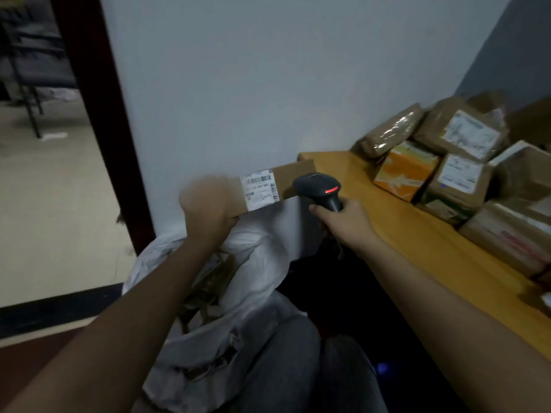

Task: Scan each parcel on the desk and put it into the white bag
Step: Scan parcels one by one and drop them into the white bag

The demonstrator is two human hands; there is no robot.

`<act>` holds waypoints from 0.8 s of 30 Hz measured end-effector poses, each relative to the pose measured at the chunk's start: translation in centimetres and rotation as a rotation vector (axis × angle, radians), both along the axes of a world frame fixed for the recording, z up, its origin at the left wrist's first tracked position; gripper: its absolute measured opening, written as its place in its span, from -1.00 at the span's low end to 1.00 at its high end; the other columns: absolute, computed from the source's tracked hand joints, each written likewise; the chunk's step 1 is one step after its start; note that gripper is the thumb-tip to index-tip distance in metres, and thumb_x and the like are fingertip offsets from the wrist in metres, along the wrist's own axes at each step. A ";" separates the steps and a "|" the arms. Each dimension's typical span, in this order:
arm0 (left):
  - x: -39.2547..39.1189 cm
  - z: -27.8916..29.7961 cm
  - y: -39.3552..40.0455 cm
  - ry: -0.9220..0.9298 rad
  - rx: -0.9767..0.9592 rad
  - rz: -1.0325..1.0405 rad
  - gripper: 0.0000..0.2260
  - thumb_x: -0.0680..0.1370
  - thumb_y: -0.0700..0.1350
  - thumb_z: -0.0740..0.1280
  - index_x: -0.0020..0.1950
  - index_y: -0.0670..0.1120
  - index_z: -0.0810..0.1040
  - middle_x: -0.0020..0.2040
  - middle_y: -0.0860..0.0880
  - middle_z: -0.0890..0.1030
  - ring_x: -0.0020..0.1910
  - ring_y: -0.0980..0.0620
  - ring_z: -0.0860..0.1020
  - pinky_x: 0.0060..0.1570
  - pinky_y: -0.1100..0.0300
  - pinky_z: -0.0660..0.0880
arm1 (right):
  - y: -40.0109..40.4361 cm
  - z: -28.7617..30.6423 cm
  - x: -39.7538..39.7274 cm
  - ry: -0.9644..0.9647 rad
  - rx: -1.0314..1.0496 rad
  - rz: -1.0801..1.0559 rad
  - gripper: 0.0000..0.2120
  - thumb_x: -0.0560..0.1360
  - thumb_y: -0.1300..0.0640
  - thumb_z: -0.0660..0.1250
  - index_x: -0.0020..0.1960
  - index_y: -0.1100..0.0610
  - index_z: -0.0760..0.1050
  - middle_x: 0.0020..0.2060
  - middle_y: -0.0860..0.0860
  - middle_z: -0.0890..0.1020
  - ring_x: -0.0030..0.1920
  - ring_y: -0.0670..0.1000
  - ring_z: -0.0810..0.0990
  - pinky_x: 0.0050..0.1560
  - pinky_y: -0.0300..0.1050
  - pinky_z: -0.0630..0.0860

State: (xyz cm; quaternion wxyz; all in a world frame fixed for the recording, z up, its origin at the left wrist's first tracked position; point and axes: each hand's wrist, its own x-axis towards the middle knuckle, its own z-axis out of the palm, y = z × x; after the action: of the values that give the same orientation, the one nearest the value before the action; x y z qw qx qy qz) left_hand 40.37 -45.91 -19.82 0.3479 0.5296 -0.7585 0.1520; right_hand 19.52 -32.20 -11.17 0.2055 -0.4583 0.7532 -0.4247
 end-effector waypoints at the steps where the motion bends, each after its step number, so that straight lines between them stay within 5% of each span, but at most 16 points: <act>1: 1.4 -1.5 -0.4 -0.018 0.038 0.033 -0.35 0.12 0.09 0.56 0.13 -0.11 0.49 0.04 -0.14 0.53 0.00 -0.14 0.38 -0.06 0.00 0.20 | -1.1 -1.1 0.6 0.007 0.033 0.028 -0.78 0.47 0.06 0.44 -0.27 0.11 0.50 -0.45 0.02 0.57 -0.50 -0.07 0.54 -0.43 -0.25 0.44; 10: 9.8 -15.1 -0.3 -0.187 0.402 0.189 -0.27 0.03 0.11 0.63 0.05 -0.22 0.54 -0.05 -0.25 0.53 -0.10 -0.24 0.49 -0.13 -0.06 0.39 | -8.9 -13.0 1.8 0.064 0.359 0.138 -0.80 0.44 0.04 0.44 -0.26 0.14 0.56 -0.51 -0.02 0.58 -0.53 -0.10 0.56 -0.40 -0.22 0.44; 17: 9.8 -24.1 0.1 -0.332 0.655 0.180 -0.29 -0.06 0.04 0.64 -0.01 -0.21 0.56 -0.12 -0.23 0.55 -0.17 -0.22 0.52 -0.24 0.02 0.40 | -12.6 -22.4 0.1 0.085 0.554 0.200 -0.78 0.35 -0.04 0.46 -0.26 0.11 0.59 -0.36 0.09 0.67 -0.35 0.09 0.67 -0.22 -0.04 0.62; 21: 7.0 -26.9 -1.6 -0.364 0.713 0.148 -0.22 0.03 0.08 0.65 0.16 -0.20 0.56 0.01 -0.22 0.58 -0.04 -0.23 0.55 -0.19 0.01 0.46 | -13.4 -26.6 -1.6 -0.011 0.627 0.215 -0.84 0.40 0.05 0.49 -0.22 0.11 0.57 -0.39 0.07 0.64 -0.50 -0.03 0.59 -0.42 -0.19 0.47; 24: 4.5 -28.4 -3.1 -0.422 0.691 0.110 -0.29 0.15 -0.03 0.60 0.26 -0.18 0.53 0.12 -0.20 0.58 0.05 -0.21 0.56 -0.15 0.01 0.49 | -13.8 -29.6 -3.2 -0.146 0.599 0.175 -0.81 0.42 0.10 0.50 -0.27 0.13 0.54 -0.46 0.08 0.59 -0.49 0.00 0.53 -0.34 -0.12 0.46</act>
State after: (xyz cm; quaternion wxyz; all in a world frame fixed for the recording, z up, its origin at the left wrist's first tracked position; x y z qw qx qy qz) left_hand 44.90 -49.03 -48.26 -0.0225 0.6123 -0.7902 0.0120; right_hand 16.27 -46.02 -40.77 0.4205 -0.4090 0.7857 -0.1965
